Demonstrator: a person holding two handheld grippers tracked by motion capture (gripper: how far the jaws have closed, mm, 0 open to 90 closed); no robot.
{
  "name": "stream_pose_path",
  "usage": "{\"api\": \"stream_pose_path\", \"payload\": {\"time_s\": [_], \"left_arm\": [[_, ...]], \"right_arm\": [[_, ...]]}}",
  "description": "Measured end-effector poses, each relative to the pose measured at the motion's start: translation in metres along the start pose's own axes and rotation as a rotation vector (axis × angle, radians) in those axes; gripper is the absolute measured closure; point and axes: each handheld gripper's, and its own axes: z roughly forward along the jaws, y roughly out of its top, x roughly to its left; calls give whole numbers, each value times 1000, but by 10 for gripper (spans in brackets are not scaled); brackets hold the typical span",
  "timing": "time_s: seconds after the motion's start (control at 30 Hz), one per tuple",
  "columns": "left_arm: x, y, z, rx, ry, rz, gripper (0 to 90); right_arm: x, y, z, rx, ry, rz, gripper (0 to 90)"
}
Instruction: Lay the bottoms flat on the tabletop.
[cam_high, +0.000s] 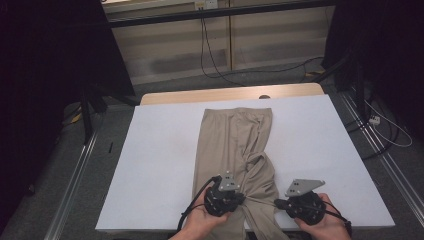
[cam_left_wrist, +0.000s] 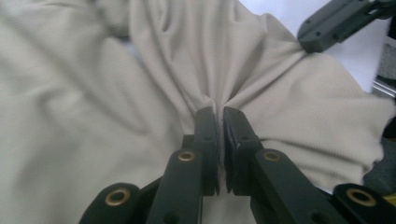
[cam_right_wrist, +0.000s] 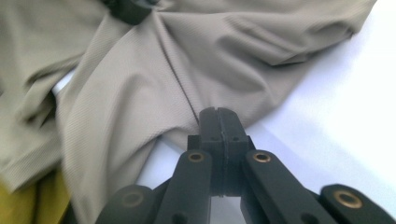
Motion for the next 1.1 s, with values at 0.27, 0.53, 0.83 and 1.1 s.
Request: {"api": "stream_pose_path", "payload": {"time_s": [0.27,0.53,0.83,1.1], "left_arm": [[-22,-6,-1,29,-114,25,875],[-26,-1,-11,10,-170,56,781],[-2,21,18,24,63,61,540],[-4,9,8,14,-33,9,878]], "right_arm": [[26,-15,-17,1,31,-3,898],[1,-2,-15,-115,-35,101,795],[-17,20,28,-37,-40,76,569],[-8,8,13,-19,-52,58,890]]}}
